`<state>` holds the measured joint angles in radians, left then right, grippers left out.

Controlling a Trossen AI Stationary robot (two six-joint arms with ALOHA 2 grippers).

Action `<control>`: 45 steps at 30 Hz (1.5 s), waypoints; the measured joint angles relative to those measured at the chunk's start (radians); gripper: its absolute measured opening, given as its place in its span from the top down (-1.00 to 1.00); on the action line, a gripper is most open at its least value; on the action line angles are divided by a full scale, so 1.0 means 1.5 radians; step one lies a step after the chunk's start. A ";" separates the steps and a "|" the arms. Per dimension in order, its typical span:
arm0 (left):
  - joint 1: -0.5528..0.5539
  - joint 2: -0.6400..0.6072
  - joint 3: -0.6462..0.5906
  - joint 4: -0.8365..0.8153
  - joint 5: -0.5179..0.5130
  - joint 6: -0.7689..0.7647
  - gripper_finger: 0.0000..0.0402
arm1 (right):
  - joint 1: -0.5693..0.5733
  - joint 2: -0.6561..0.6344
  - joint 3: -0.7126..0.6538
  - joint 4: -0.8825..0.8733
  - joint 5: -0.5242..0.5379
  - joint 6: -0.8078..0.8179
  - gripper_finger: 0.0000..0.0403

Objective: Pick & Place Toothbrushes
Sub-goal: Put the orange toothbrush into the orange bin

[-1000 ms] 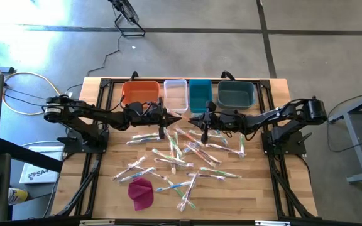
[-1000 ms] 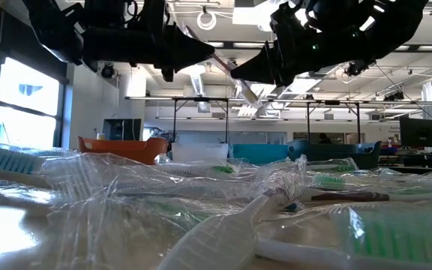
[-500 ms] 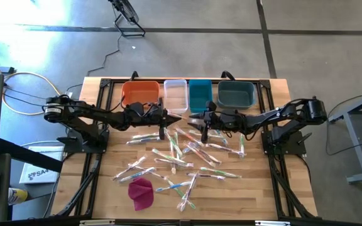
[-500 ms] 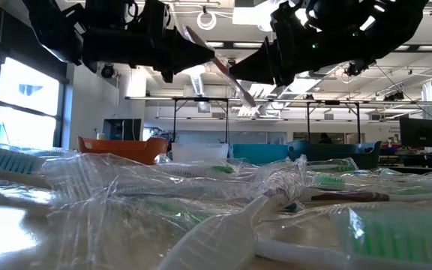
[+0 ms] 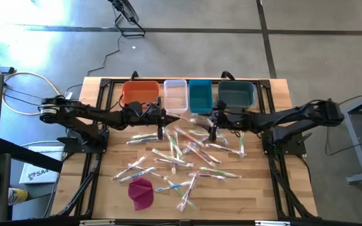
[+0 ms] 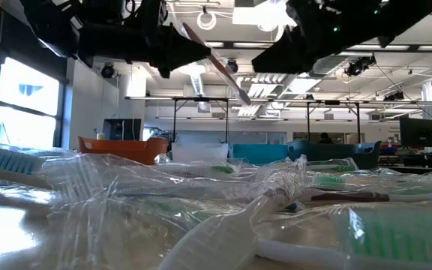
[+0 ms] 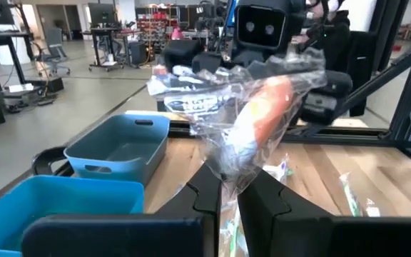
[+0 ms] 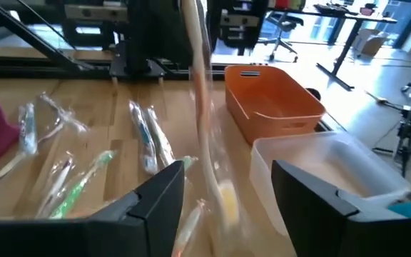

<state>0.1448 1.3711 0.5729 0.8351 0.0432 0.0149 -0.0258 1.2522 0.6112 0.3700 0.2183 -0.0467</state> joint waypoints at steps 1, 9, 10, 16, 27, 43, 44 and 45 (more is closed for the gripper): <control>0.000 -0.010 0.000 -0.013 0.000 0.007 0.88 | 0.005 -0.018 0.000 -0.023 0.010 0.000 -0.01; 0.000 -0.131 -0.001 -0.173 -0.050 0.057 0.88 | 0.042 -0.111 0.000 -0.103 0.029 0.033 0.07; 0.000 -0.150 -0.001 -0.207 -0.065 0.060 0.88 | 0.045 -0.119 0.000 -0.113 0.029 0.047 0.08; 0.000 -0.251 -0.001 -0.370 -0.168 0.063 0.87 | 0.053 -0.127 0.000 -0.146 0.028 0.084 0.13; 0.000 -0.389 0.022 -0.583 -0.329 0.058 0.87 | 0.050 -0.100 0.000 -0.146 0.030 0.086 0.15; 0.000 -0.322 0.213 -0.939 -0.461 -0.078 0.87 | 0.050 -0.097 0.000 -0.141 0.030 0.086 0.15; 0.001 -0.316 0.214 -0.945 -0.461 -0.080 0.87 | 0.050 -0.097 0.000 -0.141 0.030 0.086 0.15; 0.007 -0.310 0.215 -0.951 -0.460 -0.081 0.87 | 0.050 -0.097 0.000 -0.140 0.030 0.086 0.15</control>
<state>0.1546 0.9058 0.8952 -0.5910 -0.6466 -0.1071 0.0498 1.1065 0.6106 0.1605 0.2634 0.0830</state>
